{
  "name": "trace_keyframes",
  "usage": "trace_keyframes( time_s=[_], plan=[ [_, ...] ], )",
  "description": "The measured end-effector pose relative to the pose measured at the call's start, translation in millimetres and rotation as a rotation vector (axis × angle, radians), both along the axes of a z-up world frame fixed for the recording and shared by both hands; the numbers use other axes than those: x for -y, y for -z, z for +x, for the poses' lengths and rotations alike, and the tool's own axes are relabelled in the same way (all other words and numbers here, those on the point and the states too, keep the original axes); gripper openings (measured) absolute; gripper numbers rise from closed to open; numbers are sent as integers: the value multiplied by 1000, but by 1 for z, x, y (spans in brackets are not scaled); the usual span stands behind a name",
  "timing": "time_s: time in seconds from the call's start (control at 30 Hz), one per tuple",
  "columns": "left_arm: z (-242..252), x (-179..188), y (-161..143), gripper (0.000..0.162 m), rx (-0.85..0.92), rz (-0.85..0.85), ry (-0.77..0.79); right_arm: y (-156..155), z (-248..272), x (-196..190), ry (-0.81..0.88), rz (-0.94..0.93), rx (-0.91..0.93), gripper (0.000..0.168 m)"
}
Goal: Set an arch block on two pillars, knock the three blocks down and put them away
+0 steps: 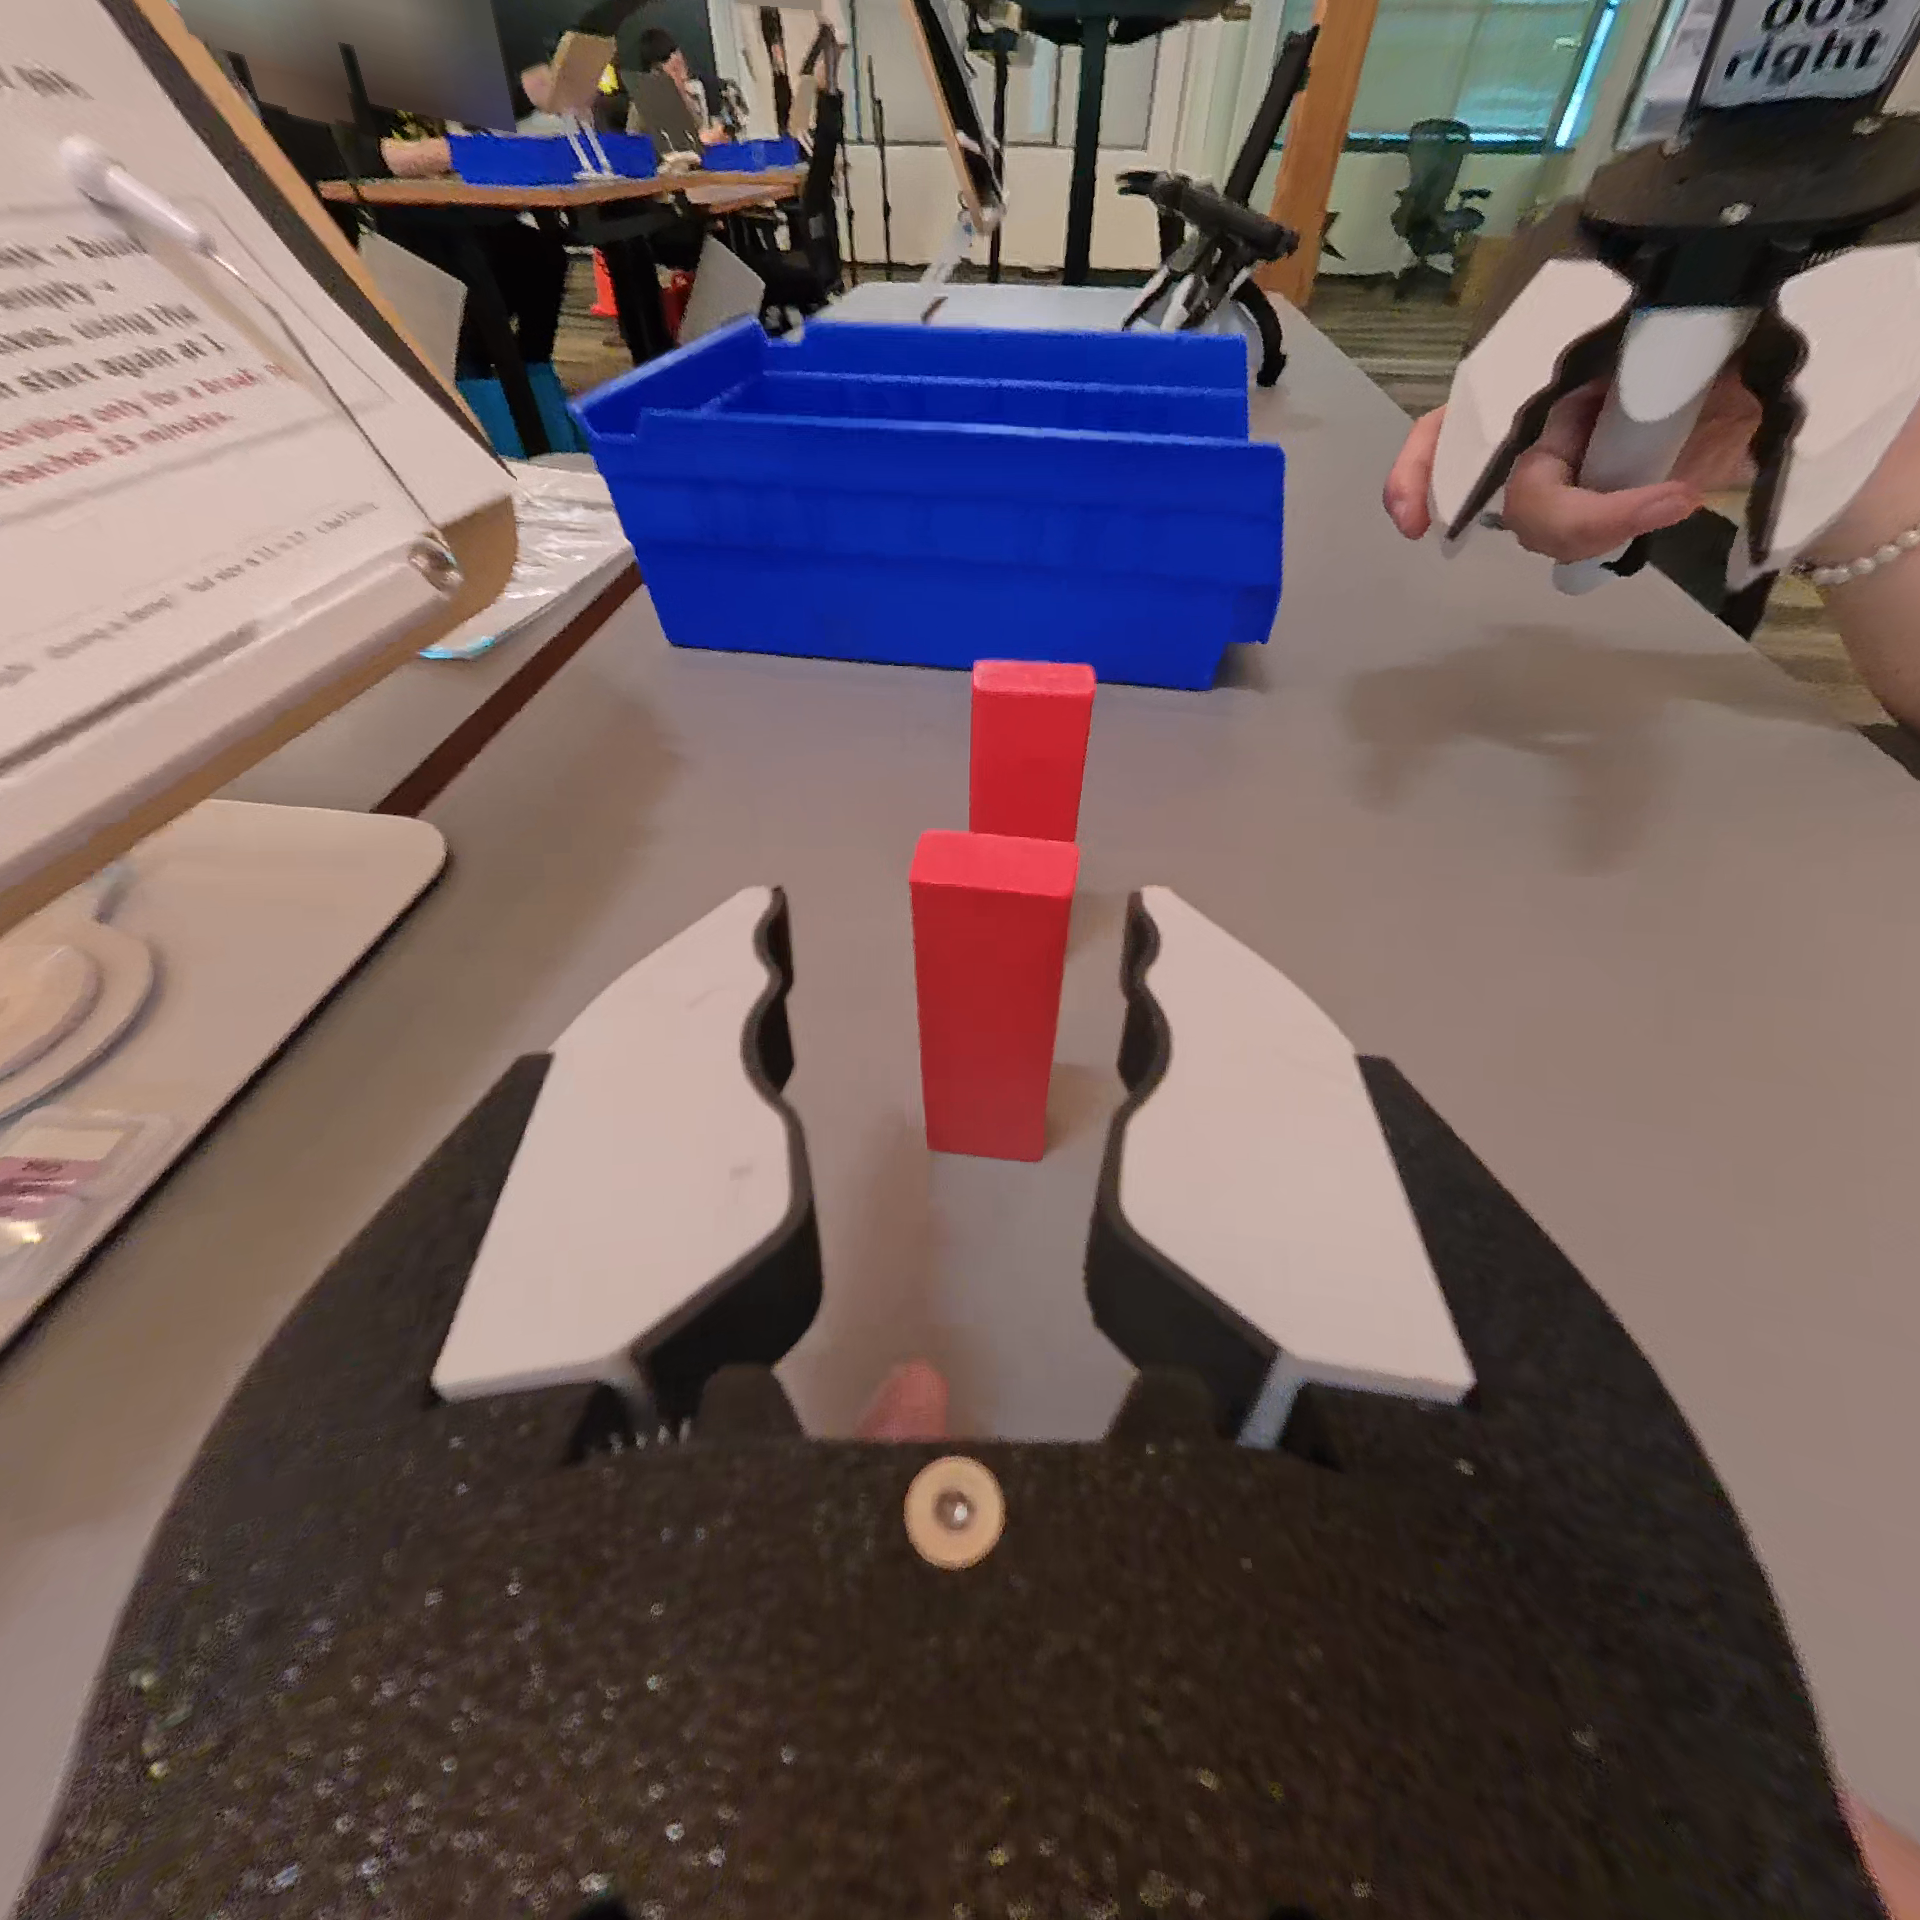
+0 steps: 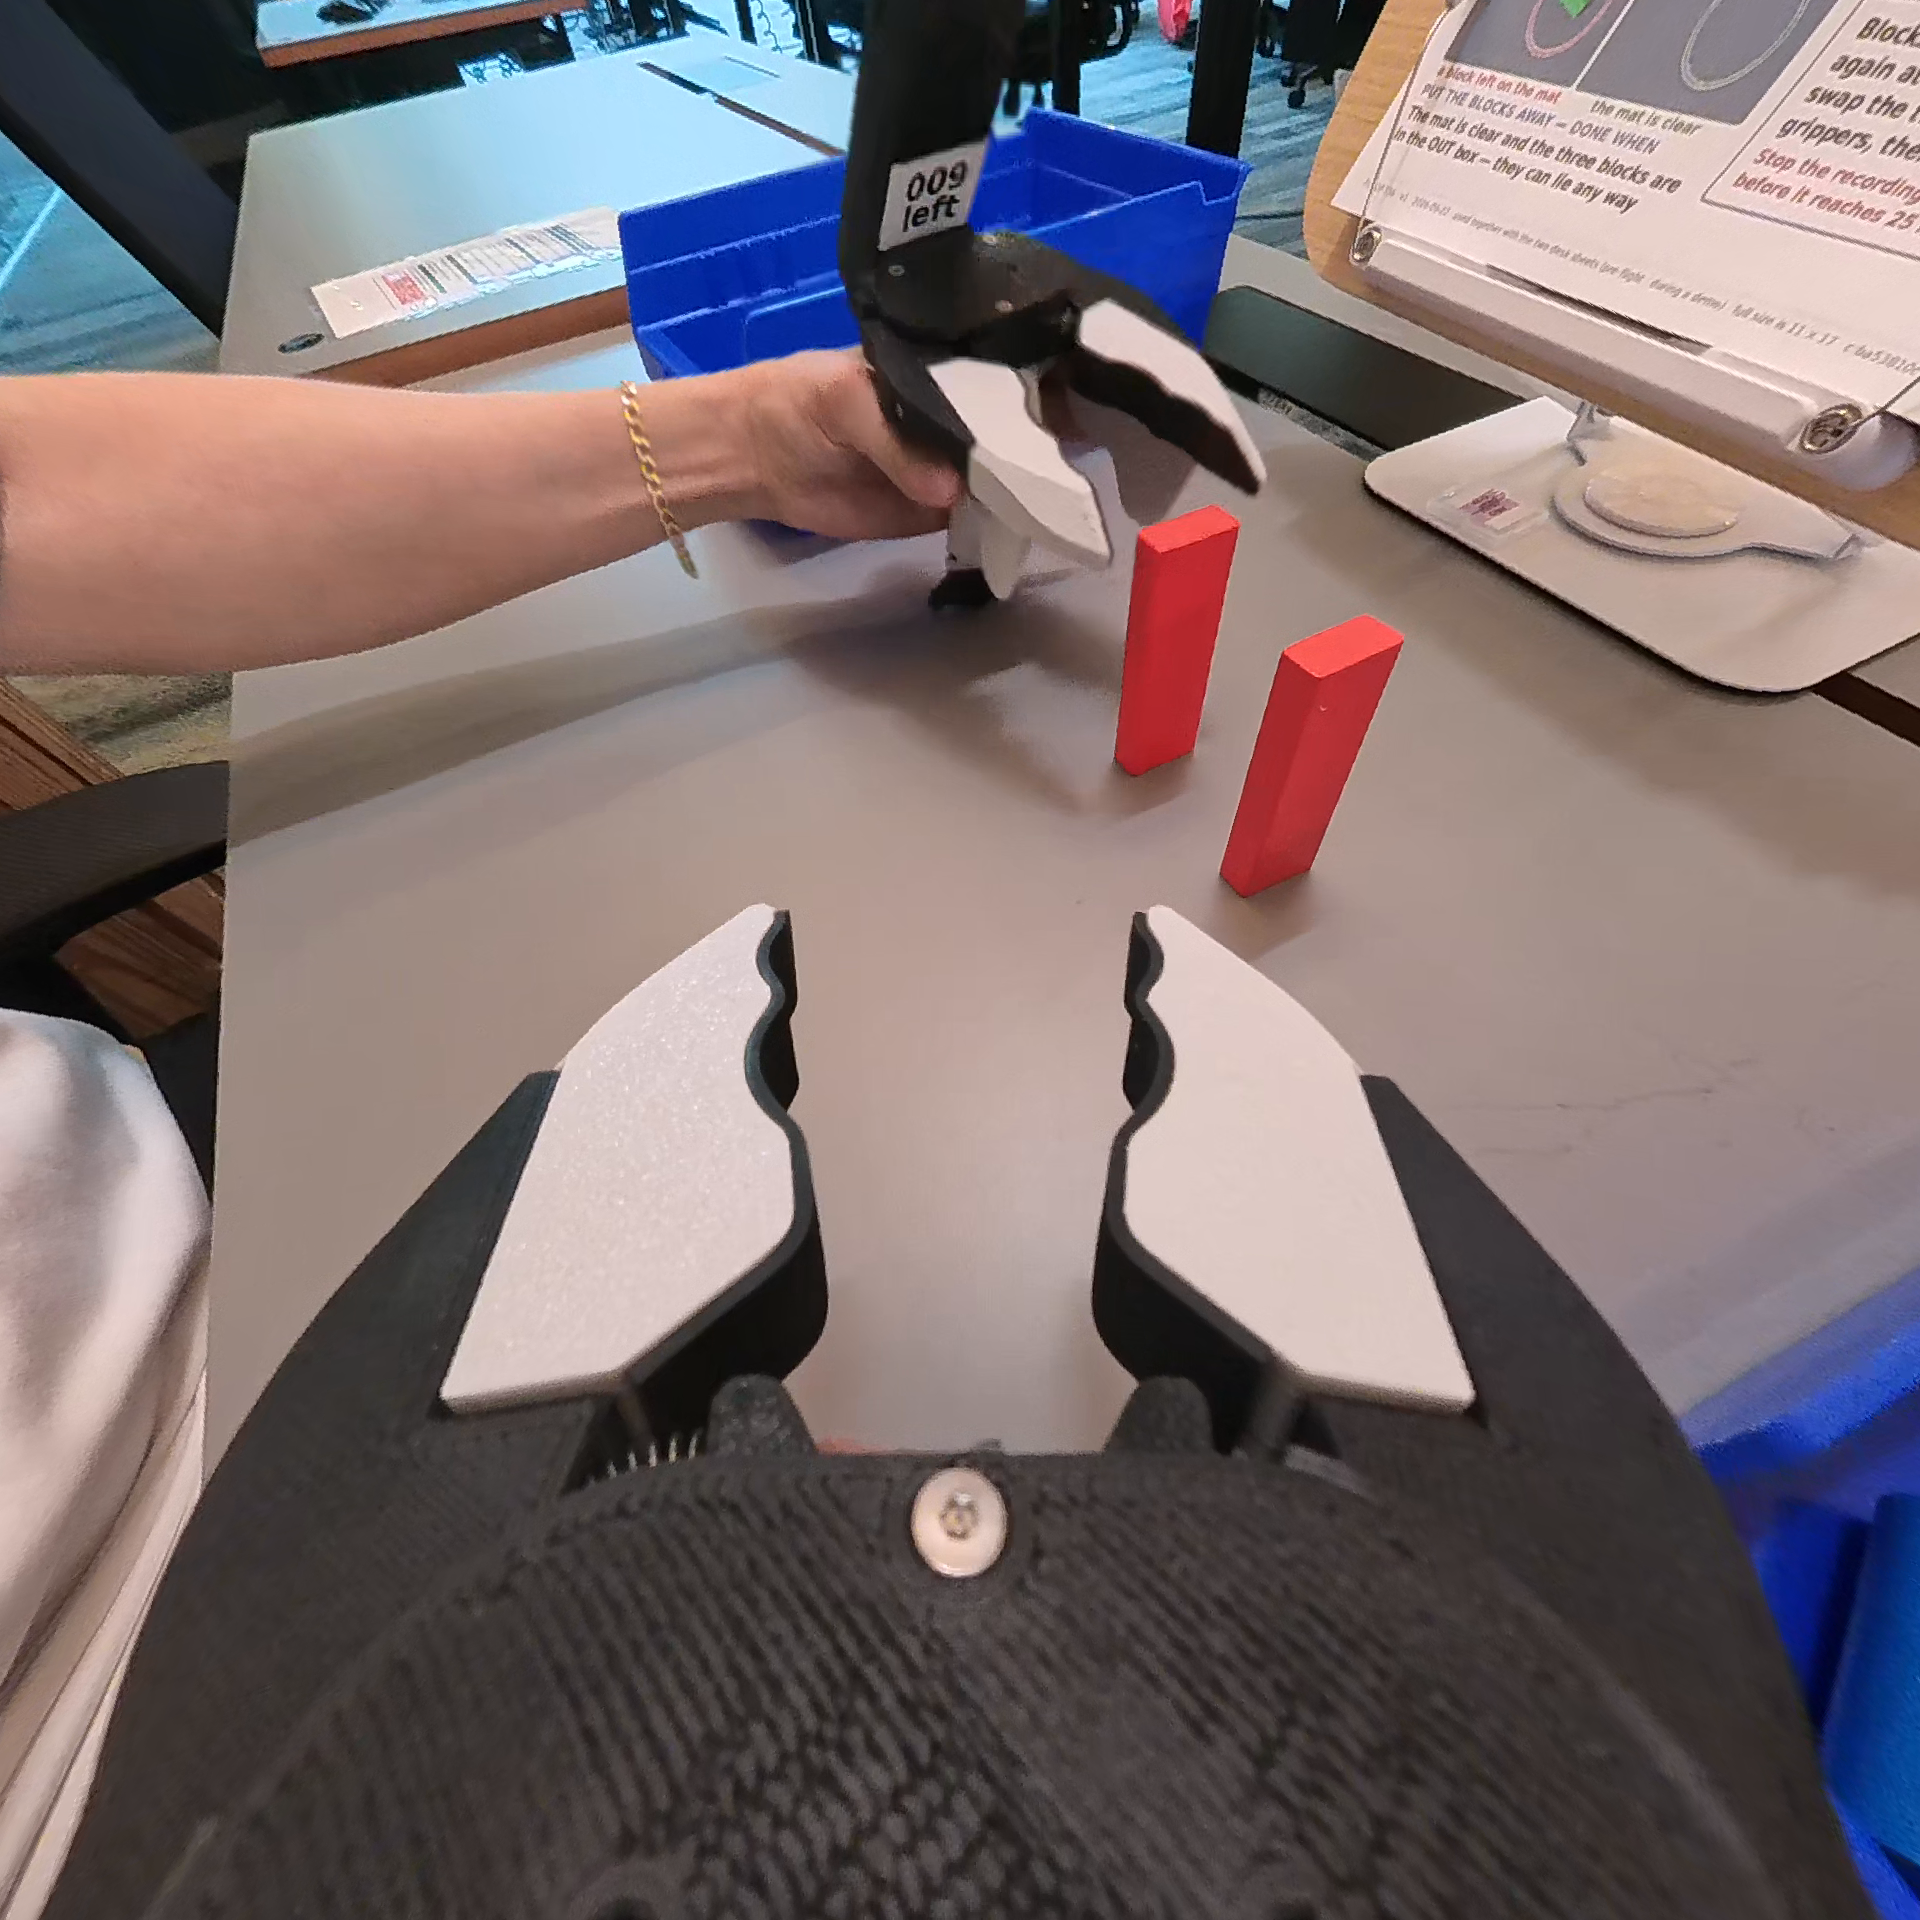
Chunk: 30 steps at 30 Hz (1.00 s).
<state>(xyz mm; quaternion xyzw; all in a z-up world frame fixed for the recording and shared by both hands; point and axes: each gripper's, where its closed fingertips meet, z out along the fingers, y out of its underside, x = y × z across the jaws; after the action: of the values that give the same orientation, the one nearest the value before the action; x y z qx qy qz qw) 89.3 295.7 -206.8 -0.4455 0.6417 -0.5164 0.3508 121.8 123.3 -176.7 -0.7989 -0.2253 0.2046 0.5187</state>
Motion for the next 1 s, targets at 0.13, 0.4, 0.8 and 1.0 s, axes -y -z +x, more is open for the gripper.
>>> trace_keyframes(
  time_s=[0.13,0.4,0.8,1.0],
  plan=[
    [-19,-12,-51,77,101,-44,-74,0,4,2,11,-1,-7,62],
    [-111,-115,-144,70,-85,170,-431,4,6,3,17,-16,-10,62],
    [-249,-254,-28,63,-1007,867,-253,22,4,-10,3,-71,-6,62],
    [-264,-292,24,57,-1181,897,-149,26,1,-16,-8,-85,-7,62]
  ],
)
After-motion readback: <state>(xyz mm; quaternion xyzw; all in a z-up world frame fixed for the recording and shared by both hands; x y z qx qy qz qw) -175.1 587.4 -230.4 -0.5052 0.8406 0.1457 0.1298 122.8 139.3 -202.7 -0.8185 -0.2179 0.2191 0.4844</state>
